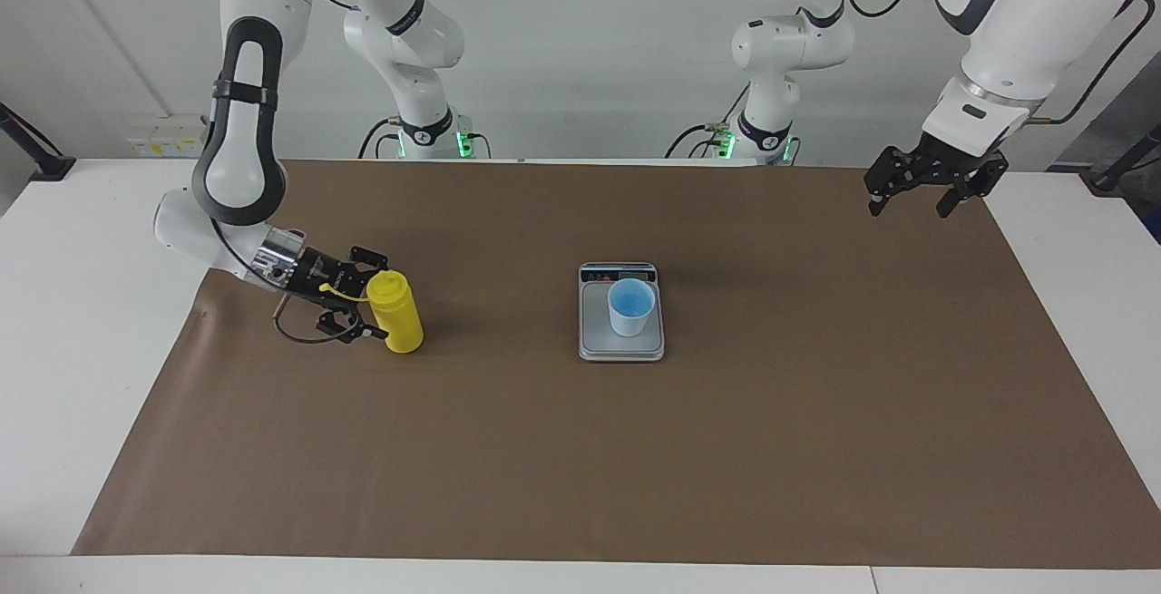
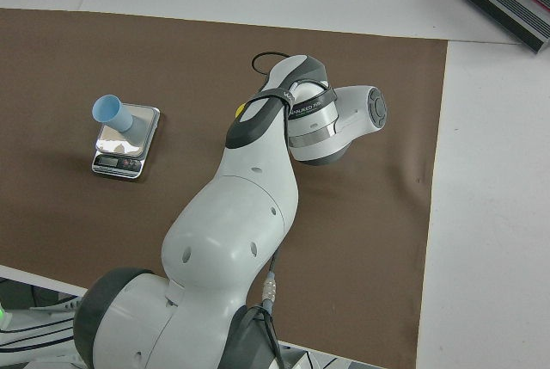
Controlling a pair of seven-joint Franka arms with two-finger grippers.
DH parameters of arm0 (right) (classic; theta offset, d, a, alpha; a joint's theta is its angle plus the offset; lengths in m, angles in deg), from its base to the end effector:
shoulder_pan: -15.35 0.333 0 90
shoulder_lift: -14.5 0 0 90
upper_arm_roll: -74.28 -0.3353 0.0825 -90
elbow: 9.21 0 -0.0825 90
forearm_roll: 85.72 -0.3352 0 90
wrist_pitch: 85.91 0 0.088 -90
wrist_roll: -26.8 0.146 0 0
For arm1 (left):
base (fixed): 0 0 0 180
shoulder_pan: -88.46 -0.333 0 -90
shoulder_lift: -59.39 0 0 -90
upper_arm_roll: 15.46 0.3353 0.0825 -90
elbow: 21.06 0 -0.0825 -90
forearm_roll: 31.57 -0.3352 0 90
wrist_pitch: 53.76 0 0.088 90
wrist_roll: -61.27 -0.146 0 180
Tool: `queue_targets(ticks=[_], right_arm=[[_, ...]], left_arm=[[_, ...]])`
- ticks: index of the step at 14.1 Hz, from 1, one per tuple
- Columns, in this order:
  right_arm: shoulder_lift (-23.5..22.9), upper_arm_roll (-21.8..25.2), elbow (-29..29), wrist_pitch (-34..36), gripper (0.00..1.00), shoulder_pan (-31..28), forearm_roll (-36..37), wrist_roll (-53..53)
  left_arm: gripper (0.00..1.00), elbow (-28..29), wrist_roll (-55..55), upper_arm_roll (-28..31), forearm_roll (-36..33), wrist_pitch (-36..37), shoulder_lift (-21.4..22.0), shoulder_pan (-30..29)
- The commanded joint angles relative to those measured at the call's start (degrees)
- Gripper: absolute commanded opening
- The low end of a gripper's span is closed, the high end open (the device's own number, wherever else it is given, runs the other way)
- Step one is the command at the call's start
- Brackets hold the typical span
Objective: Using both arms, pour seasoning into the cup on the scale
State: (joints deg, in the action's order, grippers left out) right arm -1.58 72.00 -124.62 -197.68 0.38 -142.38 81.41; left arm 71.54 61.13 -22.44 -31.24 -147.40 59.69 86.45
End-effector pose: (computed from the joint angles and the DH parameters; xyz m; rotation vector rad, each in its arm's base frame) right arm 0.5478 -0.0361 0.3407 -1.5243 1.7968 0.7540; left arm 0.5084 -0.0452 0.5938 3.1322 -0.1393 0.0362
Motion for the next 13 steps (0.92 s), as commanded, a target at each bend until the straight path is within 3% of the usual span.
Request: queue_targets(ticks=[1, 7, 13], right_arm=[[2.19, -0.18, -0.78, -2.57, 1.00, -0.59, 4.00, -0.91], [4.74, -0.18, 1.41, -5.91, 1.00, -0.42, 18.59, -1.08], [8.60, -0.18, 2.83, -8.02, 1.00, -0.86, 28.08, -2.48]], left_arm=[[1.00, 1.36, 0.14, -0.40, 0.82, 0.48, 1.55, -0.89], [1.00, 1.36, 0.14, -0.40, 0.82, 0.48, 1.55, -0.89], [1.00, 1.36, 0.14, -0.40, 0.82, 0.48, 1.55, -0.89]])
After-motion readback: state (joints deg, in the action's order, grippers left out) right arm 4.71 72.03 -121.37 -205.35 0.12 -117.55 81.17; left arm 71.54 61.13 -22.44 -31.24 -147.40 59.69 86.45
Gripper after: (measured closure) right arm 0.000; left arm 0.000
